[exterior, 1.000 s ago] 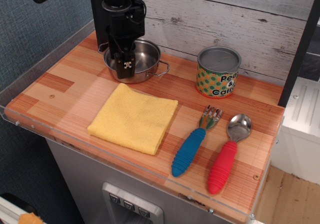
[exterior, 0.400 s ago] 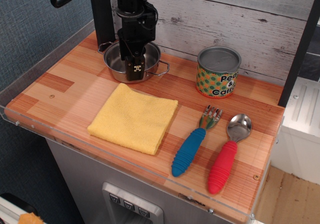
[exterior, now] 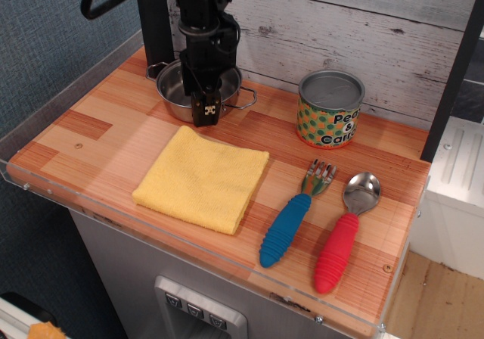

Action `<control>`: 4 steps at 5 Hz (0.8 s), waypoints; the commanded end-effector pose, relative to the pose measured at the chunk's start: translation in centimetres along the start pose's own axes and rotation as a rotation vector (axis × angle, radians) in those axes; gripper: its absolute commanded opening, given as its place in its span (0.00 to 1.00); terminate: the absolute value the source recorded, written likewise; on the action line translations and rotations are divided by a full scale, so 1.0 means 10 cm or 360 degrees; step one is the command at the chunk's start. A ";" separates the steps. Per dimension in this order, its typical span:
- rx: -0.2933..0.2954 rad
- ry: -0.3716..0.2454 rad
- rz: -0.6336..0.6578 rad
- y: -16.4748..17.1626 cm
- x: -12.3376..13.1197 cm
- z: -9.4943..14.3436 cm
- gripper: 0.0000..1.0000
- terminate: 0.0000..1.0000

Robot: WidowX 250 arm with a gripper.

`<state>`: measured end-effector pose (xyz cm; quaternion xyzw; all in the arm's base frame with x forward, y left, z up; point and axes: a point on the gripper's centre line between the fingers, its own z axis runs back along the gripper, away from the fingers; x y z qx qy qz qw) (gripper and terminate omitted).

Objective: Put pot on top of orange towel

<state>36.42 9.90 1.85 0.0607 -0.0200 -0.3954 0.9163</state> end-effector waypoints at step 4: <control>0.0133 -0.0097 0.0014 -0.04 0.03 0.23 0.00 0.00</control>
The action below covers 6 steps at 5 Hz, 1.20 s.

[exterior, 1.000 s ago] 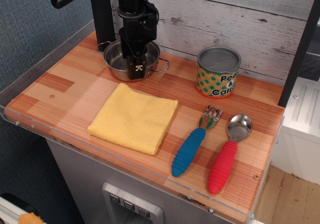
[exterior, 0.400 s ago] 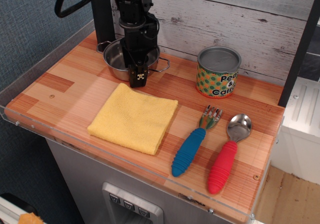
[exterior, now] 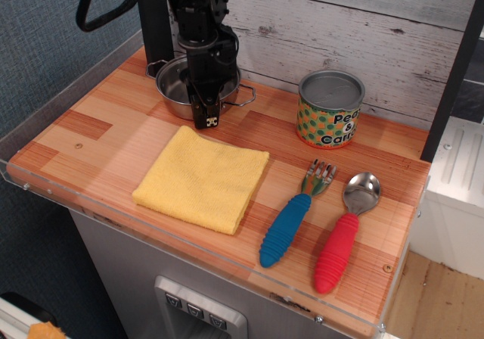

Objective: Put pot on top of orange towel

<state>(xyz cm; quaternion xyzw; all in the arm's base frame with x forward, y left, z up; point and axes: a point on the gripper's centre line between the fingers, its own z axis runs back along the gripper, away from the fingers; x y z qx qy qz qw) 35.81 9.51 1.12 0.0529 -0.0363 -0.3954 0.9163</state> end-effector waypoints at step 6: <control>0.0321 0.0029 -0.0009 -0.55 0.04 0.84 0.00 0.00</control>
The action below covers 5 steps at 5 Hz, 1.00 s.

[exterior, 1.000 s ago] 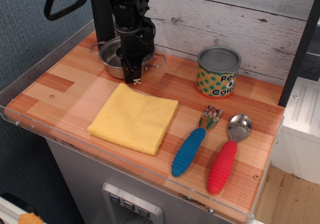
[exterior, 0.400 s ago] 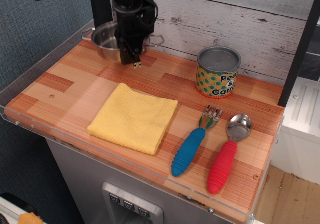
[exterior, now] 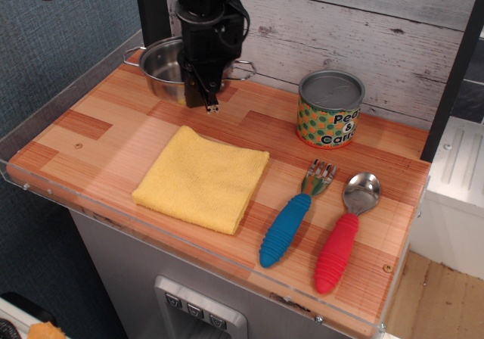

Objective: Put pot on top of orange towel

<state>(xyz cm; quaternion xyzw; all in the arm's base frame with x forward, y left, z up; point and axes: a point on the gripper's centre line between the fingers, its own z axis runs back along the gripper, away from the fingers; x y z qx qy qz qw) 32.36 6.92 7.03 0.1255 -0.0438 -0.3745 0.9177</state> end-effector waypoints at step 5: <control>-0.0007 0.0052 -0.0133 -0.86 0.04 -0.05 0.00 0.00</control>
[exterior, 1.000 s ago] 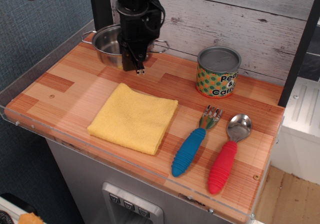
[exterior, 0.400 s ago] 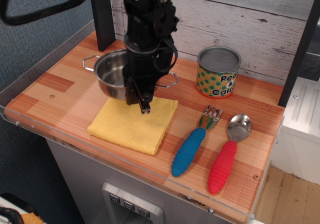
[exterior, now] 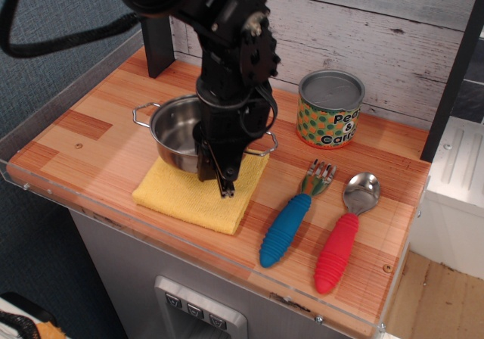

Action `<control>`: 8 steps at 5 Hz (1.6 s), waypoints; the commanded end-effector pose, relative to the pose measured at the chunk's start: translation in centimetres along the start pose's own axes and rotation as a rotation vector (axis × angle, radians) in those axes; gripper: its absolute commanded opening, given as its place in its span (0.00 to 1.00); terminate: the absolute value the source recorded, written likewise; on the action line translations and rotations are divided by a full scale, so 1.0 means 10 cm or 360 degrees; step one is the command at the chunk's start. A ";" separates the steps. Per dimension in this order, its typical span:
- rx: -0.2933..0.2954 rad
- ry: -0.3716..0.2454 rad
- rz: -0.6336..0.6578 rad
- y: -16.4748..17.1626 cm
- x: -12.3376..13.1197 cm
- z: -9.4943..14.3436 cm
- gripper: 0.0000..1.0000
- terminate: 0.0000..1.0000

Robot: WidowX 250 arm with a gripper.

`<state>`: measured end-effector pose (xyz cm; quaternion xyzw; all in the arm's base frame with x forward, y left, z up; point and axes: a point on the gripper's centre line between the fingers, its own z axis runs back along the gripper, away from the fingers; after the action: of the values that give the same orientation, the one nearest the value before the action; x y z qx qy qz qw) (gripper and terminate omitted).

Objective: Put pot on top of orange towel

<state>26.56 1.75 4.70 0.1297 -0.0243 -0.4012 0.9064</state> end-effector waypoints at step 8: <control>-0.0145 -0.0230 0.0274 0.07 -0.14 0.36 1.00 0.00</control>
<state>25.01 2.77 7.35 0.0442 -0.0626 -0.3251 0.9426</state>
